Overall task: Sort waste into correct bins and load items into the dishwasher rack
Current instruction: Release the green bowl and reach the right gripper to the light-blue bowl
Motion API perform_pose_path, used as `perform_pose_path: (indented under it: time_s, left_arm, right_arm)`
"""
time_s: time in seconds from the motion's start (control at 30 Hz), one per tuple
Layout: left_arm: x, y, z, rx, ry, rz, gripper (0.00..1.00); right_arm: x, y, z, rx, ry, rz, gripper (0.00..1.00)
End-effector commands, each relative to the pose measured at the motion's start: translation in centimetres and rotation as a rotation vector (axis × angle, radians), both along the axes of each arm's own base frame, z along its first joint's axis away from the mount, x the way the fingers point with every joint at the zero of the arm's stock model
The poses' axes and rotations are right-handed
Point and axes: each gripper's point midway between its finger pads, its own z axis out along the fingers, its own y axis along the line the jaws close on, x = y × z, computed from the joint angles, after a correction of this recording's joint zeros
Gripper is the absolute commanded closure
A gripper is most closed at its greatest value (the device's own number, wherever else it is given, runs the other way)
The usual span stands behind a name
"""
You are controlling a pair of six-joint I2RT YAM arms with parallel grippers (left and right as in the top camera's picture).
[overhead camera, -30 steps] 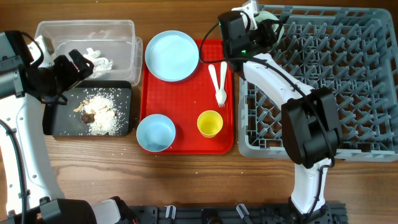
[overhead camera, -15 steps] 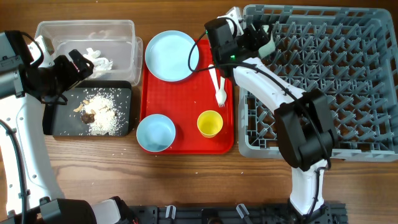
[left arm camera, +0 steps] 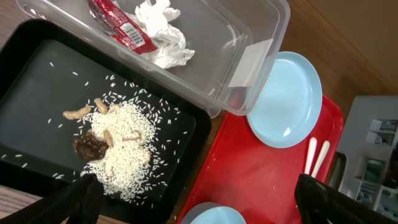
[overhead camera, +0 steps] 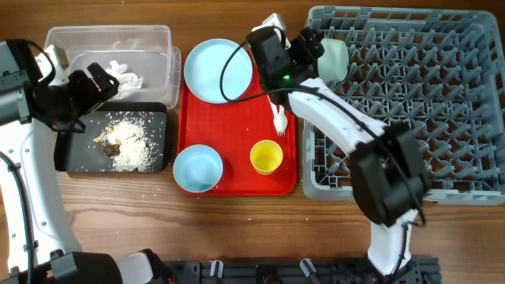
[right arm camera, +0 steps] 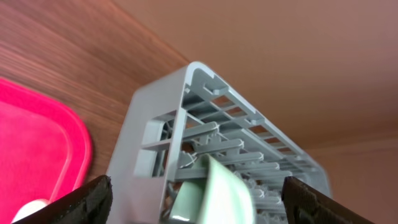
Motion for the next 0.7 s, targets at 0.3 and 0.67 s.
perform_pose_path:
  time_s: [0.3,0.67]
  left_arm:
    - [0.3,0.0,0.4,0.006,-0.015,-0.021,0.0]
    - [0.3,0.0,0.4,0.006,-0.015,-0.021,0.0]
  right_arm:
    - [-13.6,14.7,4.3,1.1,0.606,0.464,0.13]
    - [-20.5,17.0,-4.8,1.062,0.846,0.272,0.27]
